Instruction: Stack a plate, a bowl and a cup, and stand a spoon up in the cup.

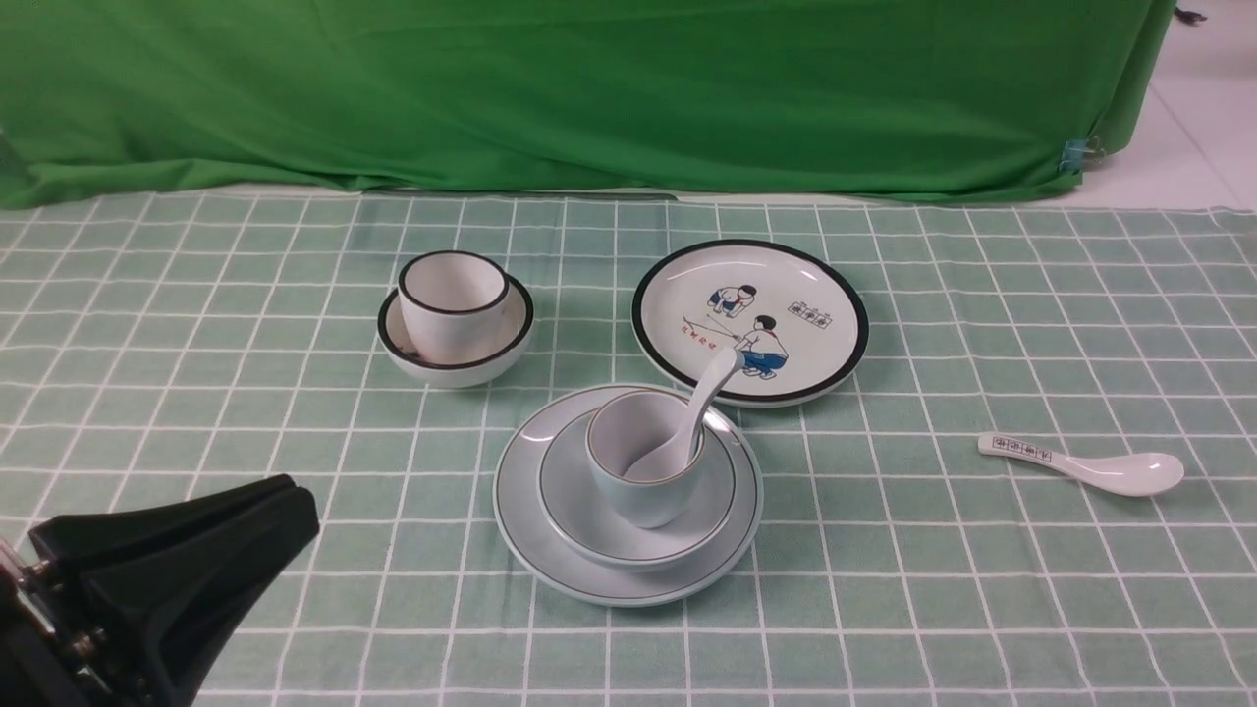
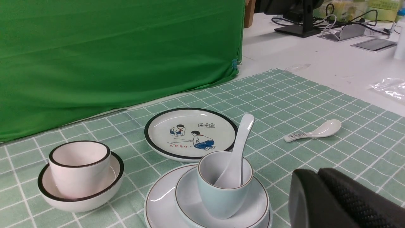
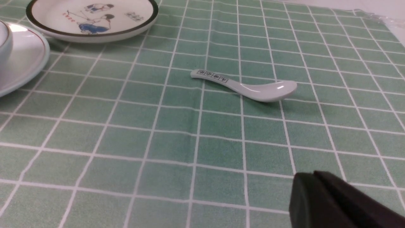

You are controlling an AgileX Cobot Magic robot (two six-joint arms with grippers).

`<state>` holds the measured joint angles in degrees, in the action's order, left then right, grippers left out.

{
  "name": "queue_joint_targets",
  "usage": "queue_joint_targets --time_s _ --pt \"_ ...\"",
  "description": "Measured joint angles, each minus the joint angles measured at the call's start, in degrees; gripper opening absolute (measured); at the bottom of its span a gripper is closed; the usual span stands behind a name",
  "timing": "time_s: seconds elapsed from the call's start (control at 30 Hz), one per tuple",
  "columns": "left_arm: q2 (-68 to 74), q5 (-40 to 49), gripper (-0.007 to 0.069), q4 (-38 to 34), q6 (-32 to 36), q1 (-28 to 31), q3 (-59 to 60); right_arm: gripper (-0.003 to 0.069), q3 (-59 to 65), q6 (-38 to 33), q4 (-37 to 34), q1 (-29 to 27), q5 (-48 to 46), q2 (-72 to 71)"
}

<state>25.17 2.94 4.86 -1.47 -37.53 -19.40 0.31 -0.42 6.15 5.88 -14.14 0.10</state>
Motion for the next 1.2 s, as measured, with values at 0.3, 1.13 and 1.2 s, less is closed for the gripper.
queue_joint_targets --time_s 0.3,1.13,1.2 --pt "0.0 0.0 0.0013 0.0 0.0 0.0 0.0 0.0064 0.0 0.0 0.0 0.0 0.0 0.0" --pt "-18.6 -0.1 0.0013 -3.6 2.7 29.8 12.2 0.0118 0.0 0.4 0.0 0.0 0.0 0.0" --pt "-20.9 -0.1 0.0013 -4.9 2.7 33.1 14.8 0.0121 0.0 0.4 0.0 0.0 0.0 0.0"
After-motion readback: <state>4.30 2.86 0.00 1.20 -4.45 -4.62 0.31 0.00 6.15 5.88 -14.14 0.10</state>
